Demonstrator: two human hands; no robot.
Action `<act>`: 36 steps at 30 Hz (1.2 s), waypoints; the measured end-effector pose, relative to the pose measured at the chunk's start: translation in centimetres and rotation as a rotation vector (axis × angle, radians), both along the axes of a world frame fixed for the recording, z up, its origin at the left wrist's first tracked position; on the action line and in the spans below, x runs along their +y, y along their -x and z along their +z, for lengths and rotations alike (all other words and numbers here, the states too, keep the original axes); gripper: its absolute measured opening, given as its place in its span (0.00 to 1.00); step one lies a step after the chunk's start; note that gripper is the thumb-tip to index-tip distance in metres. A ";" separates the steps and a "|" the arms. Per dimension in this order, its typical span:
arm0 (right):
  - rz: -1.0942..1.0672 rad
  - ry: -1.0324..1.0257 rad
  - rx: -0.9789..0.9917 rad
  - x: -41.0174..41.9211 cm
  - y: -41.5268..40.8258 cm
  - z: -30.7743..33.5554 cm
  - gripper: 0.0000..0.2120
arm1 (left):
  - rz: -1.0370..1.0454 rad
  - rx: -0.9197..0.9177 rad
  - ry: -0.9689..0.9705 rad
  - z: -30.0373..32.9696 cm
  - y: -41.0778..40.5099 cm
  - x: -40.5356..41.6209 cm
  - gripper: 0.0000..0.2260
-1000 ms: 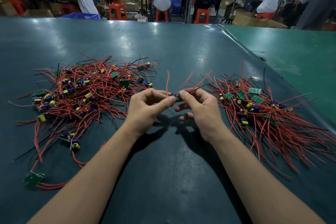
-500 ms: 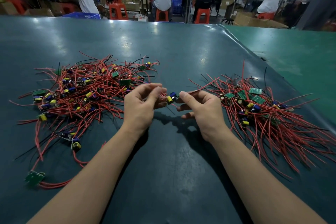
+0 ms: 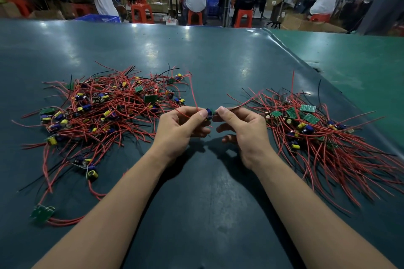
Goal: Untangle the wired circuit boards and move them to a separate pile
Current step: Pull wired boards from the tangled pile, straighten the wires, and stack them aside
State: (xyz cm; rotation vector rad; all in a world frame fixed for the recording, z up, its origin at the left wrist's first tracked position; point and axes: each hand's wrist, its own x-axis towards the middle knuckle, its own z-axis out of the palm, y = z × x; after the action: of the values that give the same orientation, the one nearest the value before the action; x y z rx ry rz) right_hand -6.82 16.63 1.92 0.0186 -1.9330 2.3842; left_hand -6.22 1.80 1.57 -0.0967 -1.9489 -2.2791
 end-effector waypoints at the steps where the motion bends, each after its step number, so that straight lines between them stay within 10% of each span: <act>1: -0.028 -0.015 0.015 0.0 0.1 -0.1 0.06 | 0.009 -0.015 -0.011 0.0 0.0 0.1 0.03; 16: -0.602 -0.090 0.142 2.3 2.2 -0.8 0.15 | -0.065 0.011 -0.019 -0.1 0.0 0.2 0.04; 26: 0.063 0.090 -0.096 0.4 0.5 -0.4 0.06 | -0.092 -0.060 -0.095 -0.5 0.5 -0.2 0.07; 36: -0.409 0.138 0.051 2.4 1.7 0.1 0.13 | -0.077 -0.015 -0.085 -0.2 0.2 0.0 0.05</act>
State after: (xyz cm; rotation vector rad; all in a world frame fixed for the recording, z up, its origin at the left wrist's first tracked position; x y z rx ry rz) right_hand -8.56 18.99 2.00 -0.2904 -1.5623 2.2082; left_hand -6.45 1.78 1.42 -0.1490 -1.8840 -2.4144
